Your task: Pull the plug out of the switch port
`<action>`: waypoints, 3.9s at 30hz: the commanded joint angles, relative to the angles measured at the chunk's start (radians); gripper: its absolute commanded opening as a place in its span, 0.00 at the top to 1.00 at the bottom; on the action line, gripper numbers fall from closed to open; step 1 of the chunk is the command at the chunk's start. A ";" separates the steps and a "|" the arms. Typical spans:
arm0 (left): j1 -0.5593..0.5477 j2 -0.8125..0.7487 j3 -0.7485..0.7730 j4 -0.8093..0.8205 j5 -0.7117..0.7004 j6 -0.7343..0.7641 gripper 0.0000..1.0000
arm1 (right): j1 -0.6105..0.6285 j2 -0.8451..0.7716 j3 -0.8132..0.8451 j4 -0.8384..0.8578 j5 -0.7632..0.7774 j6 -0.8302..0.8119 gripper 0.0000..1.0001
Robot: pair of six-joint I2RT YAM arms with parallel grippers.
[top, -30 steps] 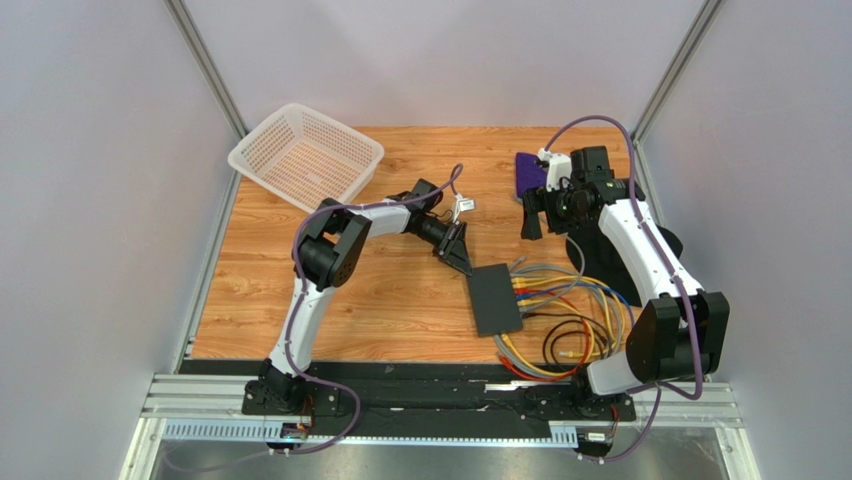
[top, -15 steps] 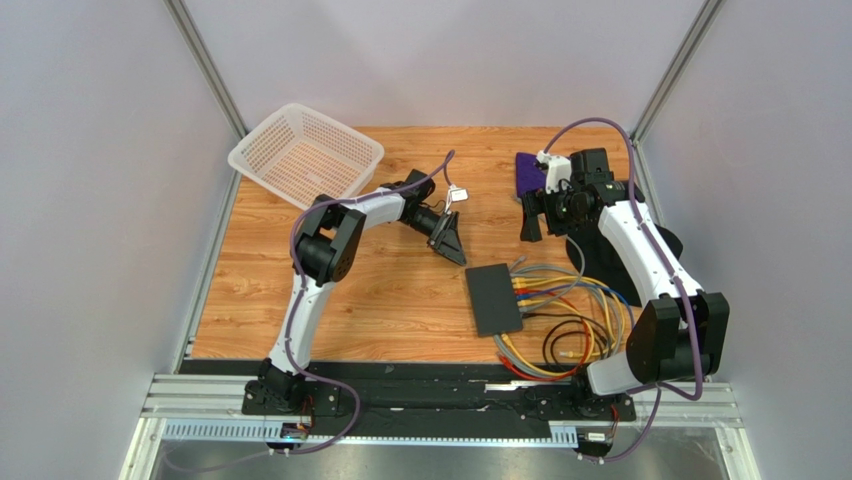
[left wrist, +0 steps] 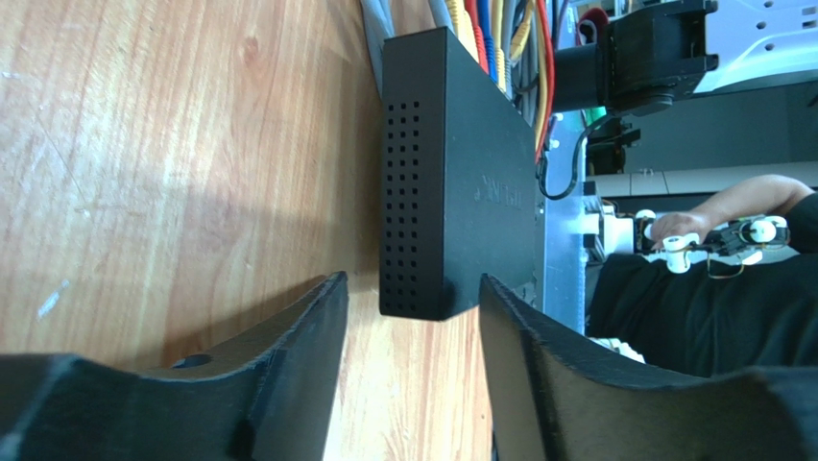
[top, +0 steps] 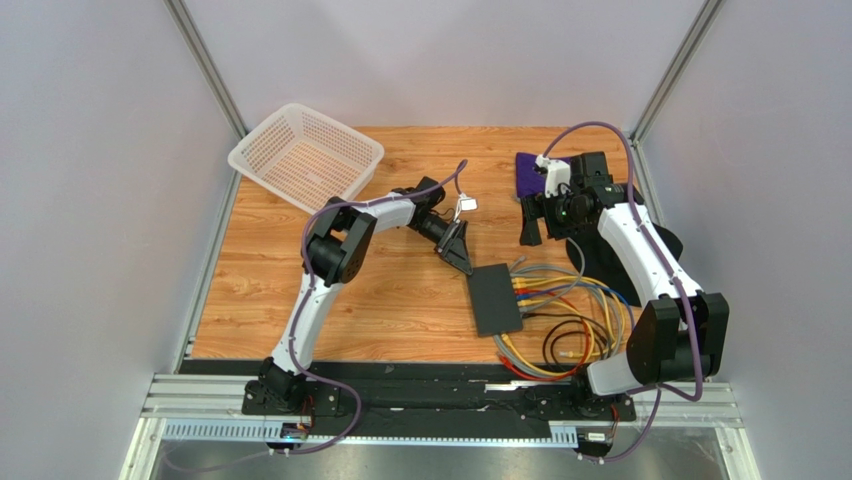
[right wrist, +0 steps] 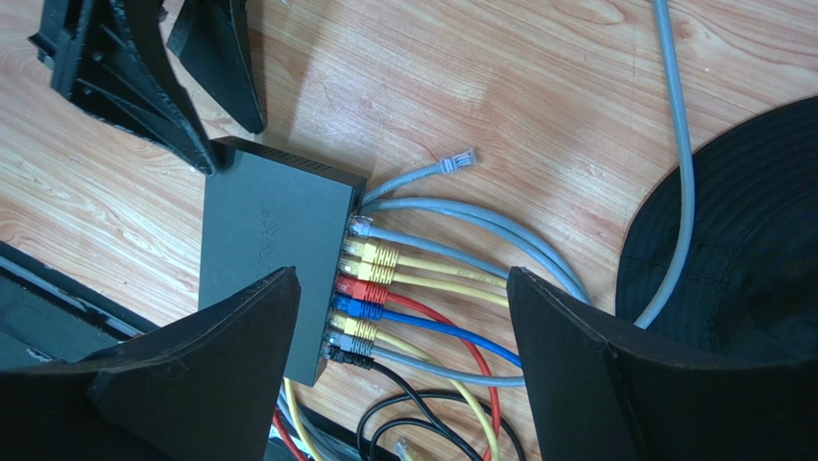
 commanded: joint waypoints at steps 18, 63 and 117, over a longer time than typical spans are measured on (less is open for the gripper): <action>0.094 -0.019 0.209 -0.467 0.134 0.298 1.00 | -0.005 0.070 0.103 -0.011 -0.004 -0.029 0.18; -0.172 0.090 -0.067 -0.079 -0.055 0.040 0.29 | -0.005 -0.302 -0.139 -0.228 -0.036 -0.202 0.22; 0.269 0.066 0.417 -0.974 -0.242 0.693 0.35 | 0.096 -0.123 -0.159 -0.022 -0.039 -0.125 0.32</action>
